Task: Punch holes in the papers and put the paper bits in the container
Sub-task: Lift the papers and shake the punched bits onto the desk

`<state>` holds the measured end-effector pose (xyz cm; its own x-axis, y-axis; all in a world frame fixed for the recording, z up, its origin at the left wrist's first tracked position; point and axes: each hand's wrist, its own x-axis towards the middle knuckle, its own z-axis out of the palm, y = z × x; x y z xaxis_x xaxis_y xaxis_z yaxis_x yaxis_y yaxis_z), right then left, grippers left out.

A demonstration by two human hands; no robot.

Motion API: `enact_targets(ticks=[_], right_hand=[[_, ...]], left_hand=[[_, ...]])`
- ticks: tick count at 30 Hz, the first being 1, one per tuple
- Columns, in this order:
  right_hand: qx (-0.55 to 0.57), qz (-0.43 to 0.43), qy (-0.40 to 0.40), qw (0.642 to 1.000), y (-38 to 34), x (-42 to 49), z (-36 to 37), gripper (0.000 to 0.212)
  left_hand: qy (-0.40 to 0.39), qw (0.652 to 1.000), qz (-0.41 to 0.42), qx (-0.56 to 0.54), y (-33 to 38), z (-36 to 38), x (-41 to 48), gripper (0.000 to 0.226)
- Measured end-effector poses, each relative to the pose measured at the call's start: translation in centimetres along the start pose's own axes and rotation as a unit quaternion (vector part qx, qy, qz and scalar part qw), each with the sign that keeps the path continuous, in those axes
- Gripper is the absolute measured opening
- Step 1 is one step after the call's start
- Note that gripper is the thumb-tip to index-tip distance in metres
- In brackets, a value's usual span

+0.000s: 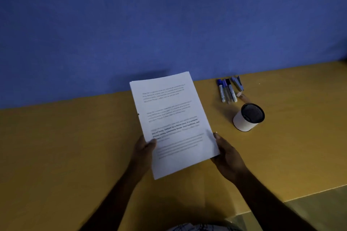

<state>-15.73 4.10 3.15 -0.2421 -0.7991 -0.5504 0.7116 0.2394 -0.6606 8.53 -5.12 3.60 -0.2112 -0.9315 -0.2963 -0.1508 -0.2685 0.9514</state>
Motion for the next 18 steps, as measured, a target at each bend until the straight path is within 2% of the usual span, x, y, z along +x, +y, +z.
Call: enact_targets(ticks=[2, 5, 8, 13, 18], right_hand=[[-0.087, 0.005, -0.005, 0.996, -0.3, 0.2, 0.2, 0.031], [-0.247, 0.003, -0.055, 0.967, 0.1, 0.8, 2.4, 0.029], [-0.293, -0.019, -0.061, 0.954, 2.1, 1.8, 5.0, 0.021], [-0.442, -0.06, -0.013, 0.895, 6.0, 3.4, 7.7, 0.019], [-0.509, -0.059, -0.018, 0.859, 8.5, 4.7, 9.0, 0.025]], left_hand=[[-0.022, 1.0, -0.016, 0.0, -0.5, -2.4, 0.1, 0.036], [-0.047, 0.998, -0.047, 0.005, -1.2, -5.4, -0.2, 0.034], [-0.062, 0.995, -0.071, 0.019, -2.2, -7.2, -0.7, 0.031], [-0.017, 0.992, -0.115, 0.052, -5.0, -9.3, -0.3, 0.032], [0.034, 0.979, -0.13, 0.152, -7.6, -11.0, -0.4, 0.032]])
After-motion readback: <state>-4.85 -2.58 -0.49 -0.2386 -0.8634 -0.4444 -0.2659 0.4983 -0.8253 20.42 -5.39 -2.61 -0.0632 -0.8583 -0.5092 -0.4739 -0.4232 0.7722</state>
